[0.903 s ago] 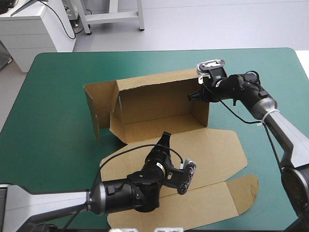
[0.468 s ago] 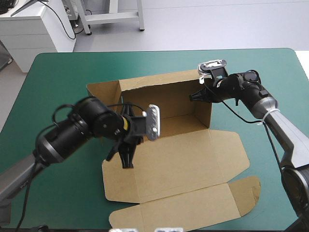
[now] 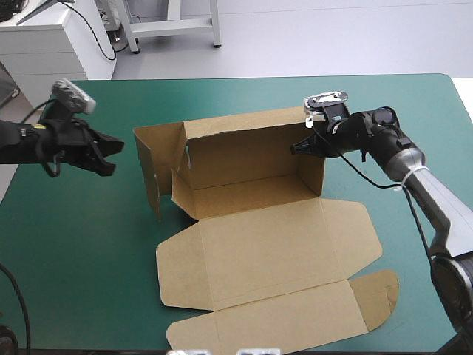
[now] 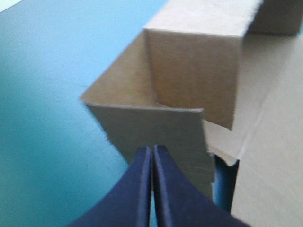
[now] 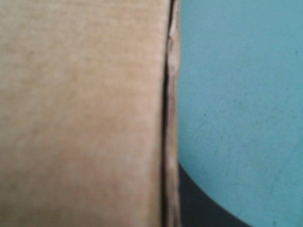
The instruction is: Fold the box
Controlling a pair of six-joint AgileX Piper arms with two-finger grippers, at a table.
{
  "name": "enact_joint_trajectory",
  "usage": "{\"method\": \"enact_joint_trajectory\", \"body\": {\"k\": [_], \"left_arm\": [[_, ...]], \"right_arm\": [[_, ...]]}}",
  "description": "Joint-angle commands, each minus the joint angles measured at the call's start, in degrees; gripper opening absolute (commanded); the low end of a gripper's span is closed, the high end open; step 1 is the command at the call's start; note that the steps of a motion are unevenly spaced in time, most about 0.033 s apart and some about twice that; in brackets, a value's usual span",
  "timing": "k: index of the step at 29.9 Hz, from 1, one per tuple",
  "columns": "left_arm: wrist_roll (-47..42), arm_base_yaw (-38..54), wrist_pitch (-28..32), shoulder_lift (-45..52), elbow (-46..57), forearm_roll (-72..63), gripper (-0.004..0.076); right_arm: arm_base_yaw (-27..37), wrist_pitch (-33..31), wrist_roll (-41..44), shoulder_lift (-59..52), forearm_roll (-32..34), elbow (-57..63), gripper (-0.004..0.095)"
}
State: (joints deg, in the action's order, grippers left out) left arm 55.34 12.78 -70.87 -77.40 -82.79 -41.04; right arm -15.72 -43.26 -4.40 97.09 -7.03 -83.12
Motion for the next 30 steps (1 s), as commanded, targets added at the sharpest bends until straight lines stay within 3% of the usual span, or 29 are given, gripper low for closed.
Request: {"method": "enact_joint_trajectory", "body": {"k": [1, 7, 12, 19, 30], "left_arm": [[-4.4, 9.9, 1.9, 1.7, 0.9, -8.8, -0.0008], [-14.7, 18.2, 8.0, 0.4, 9.3, -8.9, -0.0008], [-14.9, 18.2, 12.5, 0.4, 14.3, -9.2, -0.0008], [-14.9, 18.2, 12.7, 0.4, 14.4, -8.9, -0.0008], [-15.0, 18.2, 11.4, 0.4, 14.4, -12.4, -0.0008]], "right_arm": [[0.5, -3.2, 0.0, -2.1, 1.9, -1.2, -0.0017], [0.5, -5.5, 2.0, -2.1, 1.8, -1.8, -0.0017], [0.5, -15.0, 4.4, -2.1, 2.0, -8.4, -0.0017], [0.5, -28.1, 7.1, -1.9, 2.8, -15.4, -0.0017], [0.5, -27.7, 8.7, 6.1, 4.7, -16.5, -0.0017]]}}
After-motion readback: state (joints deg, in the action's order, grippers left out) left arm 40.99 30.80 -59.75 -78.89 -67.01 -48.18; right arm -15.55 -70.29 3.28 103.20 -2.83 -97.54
